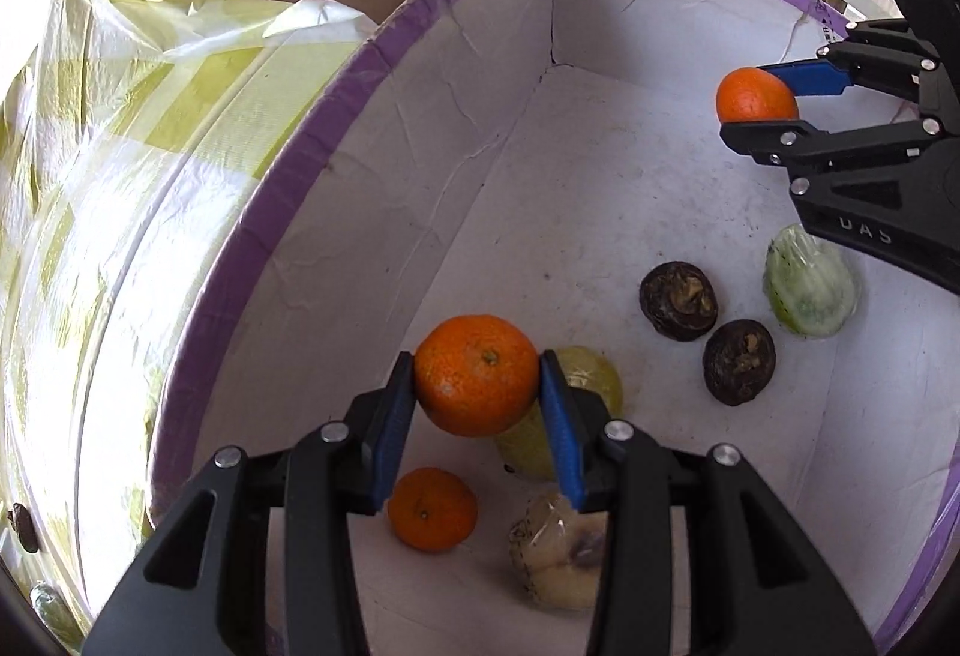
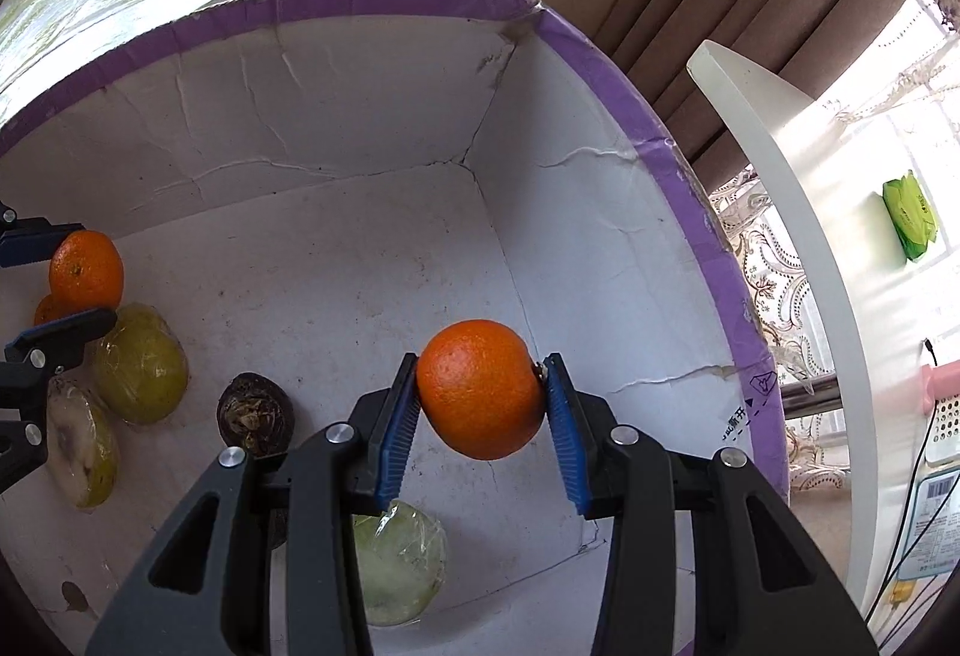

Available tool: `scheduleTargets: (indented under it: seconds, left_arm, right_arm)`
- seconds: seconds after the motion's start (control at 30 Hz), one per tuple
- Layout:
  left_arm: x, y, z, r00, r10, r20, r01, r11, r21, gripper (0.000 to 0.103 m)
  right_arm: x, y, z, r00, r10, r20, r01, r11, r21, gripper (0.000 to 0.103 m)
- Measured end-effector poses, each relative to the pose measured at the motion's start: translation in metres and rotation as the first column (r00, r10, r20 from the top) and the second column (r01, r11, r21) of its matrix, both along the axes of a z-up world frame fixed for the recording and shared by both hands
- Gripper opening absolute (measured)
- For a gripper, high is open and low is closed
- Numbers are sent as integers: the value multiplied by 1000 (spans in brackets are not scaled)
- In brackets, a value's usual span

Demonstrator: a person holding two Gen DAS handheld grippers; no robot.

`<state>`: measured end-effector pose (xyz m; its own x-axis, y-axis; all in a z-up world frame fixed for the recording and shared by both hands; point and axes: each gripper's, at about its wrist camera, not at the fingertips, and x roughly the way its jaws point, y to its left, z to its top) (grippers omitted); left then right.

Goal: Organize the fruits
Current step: 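Carry the tangerine and orange over the white box with both tools, then open left tool to drop tangerine while right tool releases orange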

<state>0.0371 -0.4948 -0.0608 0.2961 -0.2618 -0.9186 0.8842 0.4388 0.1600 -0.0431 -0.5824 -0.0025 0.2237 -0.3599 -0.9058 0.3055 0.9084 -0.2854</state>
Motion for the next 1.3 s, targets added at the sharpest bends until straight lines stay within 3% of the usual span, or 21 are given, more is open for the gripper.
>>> scheduleTargets:
  seconds: [0.3,0.33,0.4,0.5,0.7,0.77,0.87,1.0,1.2,1.3]
  left_arm:
    - [8,10,0,1000,19,-2,-19,1000,-14,43]
    - [8,11,1,1000,21,2,-20,1000,-16,45]
    - [9,12,3,1000,23,7,-23,999,-27,60]
    - [9,13,11,1000,32,0,-32,999,-40,62]
    - [12,18,19,1000,31,-2,-31,997,-72,64]
    - [10,23,24,1000,23,-4,-24,993,-112,70]
    - [8,35,37,1000,15,12,-13,983,-182,78]
    - [7,55,60,998,50,29,-39,954,-298,81]
    - [12,104,94,982,185,26,-153,879,-452,82]
    - [15,137,104,967,253,31,-203,838,-507,83]
  right_arm:
    - [-3,0,0,1000,-8,11,8,1000,3,41]
    - [-3,-1,1,1000,-8,14,8,1000,3,42]
    - [-5,0,2,1000,-9,22,9,1000,1,43]
    - [-6,-1,4,1000,-12,28,12,1000,0,47]
    - [-6,-2,9,999,-9,49,9,1000,1,65]
    - [-7,-1,13,998,-6,68,5,1000,7,76]
    - [-10,0,20,994,-5,107,4,1000,7,83]
    - [-16,3,28,988,0,157,-3,1000,15,86]
    - [-25,10,42,978,-2,210,-12,998,63,86]
    - [-30,13,64,957,-17,289,-6,997,76,86]
